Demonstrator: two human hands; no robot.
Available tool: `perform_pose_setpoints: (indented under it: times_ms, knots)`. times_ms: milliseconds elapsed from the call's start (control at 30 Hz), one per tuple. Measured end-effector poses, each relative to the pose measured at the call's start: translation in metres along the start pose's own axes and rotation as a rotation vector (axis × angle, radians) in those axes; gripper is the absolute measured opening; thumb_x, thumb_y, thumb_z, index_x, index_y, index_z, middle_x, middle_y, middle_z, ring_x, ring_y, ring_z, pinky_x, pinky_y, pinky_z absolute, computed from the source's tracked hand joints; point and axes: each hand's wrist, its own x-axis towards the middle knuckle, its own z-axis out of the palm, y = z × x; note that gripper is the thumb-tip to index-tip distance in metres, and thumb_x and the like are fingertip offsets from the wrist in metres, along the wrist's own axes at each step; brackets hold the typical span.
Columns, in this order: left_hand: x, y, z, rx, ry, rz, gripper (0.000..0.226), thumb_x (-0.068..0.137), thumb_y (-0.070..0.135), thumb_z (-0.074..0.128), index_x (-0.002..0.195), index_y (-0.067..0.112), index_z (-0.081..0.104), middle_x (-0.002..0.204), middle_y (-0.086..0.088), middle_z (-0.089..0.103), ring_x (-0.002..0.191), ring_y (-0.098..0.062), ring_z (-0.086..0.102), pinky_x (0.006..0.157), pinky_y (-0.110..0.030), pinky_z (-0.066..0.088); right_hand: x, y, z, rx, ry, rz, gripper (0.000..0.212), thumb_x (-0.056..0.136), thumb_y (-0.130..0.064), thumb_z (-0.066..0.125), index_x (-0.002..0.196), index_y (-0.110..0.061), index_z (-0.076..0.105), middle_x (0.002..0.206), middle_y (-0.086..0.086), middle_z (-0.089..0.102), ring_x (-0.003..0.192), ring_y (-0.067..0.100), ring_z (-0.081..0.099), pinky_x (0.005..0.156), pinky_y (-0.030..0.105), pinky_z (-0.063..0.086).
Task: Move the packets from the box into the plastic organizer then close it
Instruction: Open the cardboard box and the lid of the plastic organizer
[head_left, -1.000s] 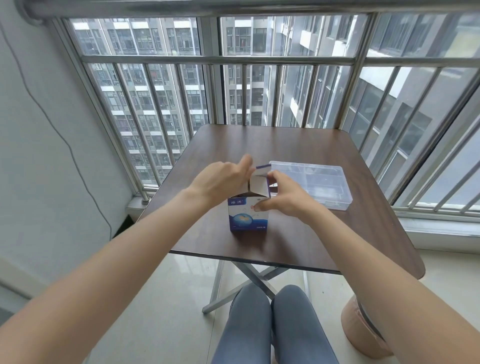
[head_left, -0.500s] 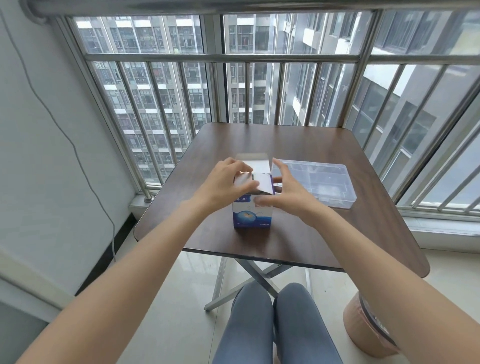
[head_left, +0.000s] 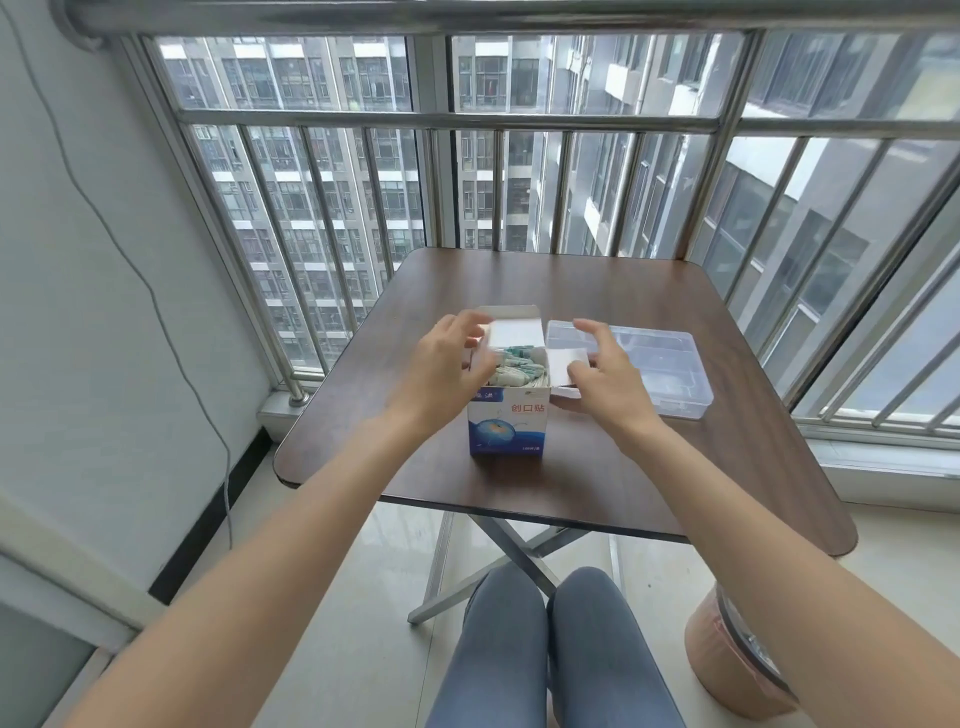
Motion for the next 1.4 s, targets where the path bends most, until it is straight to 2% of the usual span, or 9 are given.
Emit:
perform_pose_setpoints:
  times_ms: [167, 433, 567, 800, 933, 1067, 1133, 1267, 1400]
  knots:
    - [-0.005, -0.006, -0.002, 0.195, 0.165, -0.088, 0.045, 0.086, -0.007, 0.048, 0.128, 0.010, 0.055, 0.134, -0.011, 0.045, 0.127, -0.024, 0.040, 0.101, -0.024, 0.031, 0.001, 0.009, 0.004, -0.315, -0.014, -0.003, 0.032, 0.090, -0.009, 0.051, 0.120, -0.011, 0.059, 0.125, 0.016, 0.050, 0.122, 0.025, 0.042, 0.094, 0.025, 0.031]
    - [-0.010, 0.001, 0.003, 0.091, -0.114, -0.189, 0.052, 0.093, 0.035, 0.055, 0.140, 0.013, 0.044, 0.129, -0.013, 0.048, 0.122, -0.024, 0.046, 0.097, -0.023, 0.031, -0.004, -0.001, 0.024, -0.144, -0.053, 0.065, 0.041, 0.095, -0.026, 0.047, 0.065, -0.001, 0.062, 0.072, 0.011, 0.066, 0.085, 0.032, 0.065, 0.086, 0.050, 0.050]
    - [-0.014, -0.001, 0.013, 0.161, -0.230, -0.184, 0.096, 0.070, 0.052, 0.075, 0.147, 0.024, 0.026, 0.138, -0.016, 0.032, 0.130, -0.030, 0.032, 0.108, -0.034, 0.027, -0.005, -0.004, 0.030, -0.127, -0.078, 0.047, 0.042, 0.096, -0.029, 0.048, 0.073, 0.002, 0.066, 0.080, 0.020, 0.068, 0.087, 0.035, 0.064, 0.086, 0.049, 0.050]
    - [-0.014, 0.012, 0.023, 0.540, -0.107, -0.199, 0.084, 0.076, 0.049, 0.062, 0.147, 0.025, 0.024, 0.155, -0.020, 0.009, 0.145, -0.032, -0.001, 0.114, -0.051, 0.002, -0.009, 0.005, 0.014, 0.023, -0.201, 0.057, 0.031, 0.099, -0.021, 0.043, 0.120, -0.006, 0.061, 0.102, 0.007, 0.062, 0.092, 0.017, 0.058, 0.089, 0.034, 0.046]
    - [-0.013, 0.044, 0.050, 0.359, 0.122, 0.259, 0.051, 0.077, 0.035, 0.043, 0.118, 0.009, 0.058, 0.132, -0.015, 0.051, 0.123, -0.033, 0.048, 0.100, -0.043, 0.039, 0.000, 0.035, -0.028, -0.274, -0.010, 0.036, 0.034, 0.095, -0.018, 0.050, 0.127, -0.009, 0.056, 0.120, 0.010, 0.062, 0.113, 0.021, 0.055, 0.094, 0.026, 0.036]
    - [-0.003, 0.068, 0.098, 0.372, -0.259, 0.418, 0.038, 0.083, 0.006, 0.041, 0.117, -0.001, 0.055, 0.118, -0.016, 0.056, 0.107, -0.032, 0.055, 0.087, -0.040, 0.048, 0.009, 0.070, -0.064, -0.587, 0.029, 0.017, 0.043, 0.090, -0.009, 0.050, 0.133, -0.010, 0.050, 0.136, 0.011, 0.050, 0.127, 0.025, 0.043, 0.105, 0.034, 0.033]
    - [0.009, 0.069, 0.120, 0.508, -0.256, 0.391, 0.042, 0.080, 0.006, 0.059, 0.121, -0.004, 0.053, 0.122, -0.018, 0.055, 0.113, -0.029, 0.054, 0.093, -0.032, 0.045, 0.014, 0.082, -0.078, -0.708, 0.007, 0.013, 0.050, 0.089, -0.010, 0.052, 0.138, -0.011, 0.044, 0.143, 0.008, 0.041, 0.133, 0.025, 0.037, 0.106, 0.038, 0.034]
    - [0.031, 0.059, 0.134, 0.933, -0.394, 0.189, 0.058, 0.094, 0.003, 0.037, 0.143, -0.012, 0.011, 0.150, -0.029, 0.020, 0.141, -0.039, 0.017, 0.117, -0.037, 0.014, 0.024, 0.092, -0.094, -0.844, -0.088, -0.020, 0.064, 0.089, -0.017, 0.056, 0.147, -0.015, 0.029, 0.154, 0.006, 0.024, 0.140, 0.021, 0.026, 0.110, 0.034, 0.030]
    - [0.036, 0.051, 0.134, 0.935, -0.448, 0.094, 0.056, 0.087, -0.007, 0.049, 0.139, -0.008, 0.028, 0.135, -0.023, 0.042, 0.128, -0.034, 0.040, 0.095, -0.036, 0.043, 0.028, 0.092, -0.092, -1.061, -0.144, -0.049, 0.064, 0.091, -0.021, 0.056, 0.147, -0.012, 0.025, 0.149, 0.007, 0.032, 0.131, 0.025, 0.040, 0.098, 0.036, 0.040]
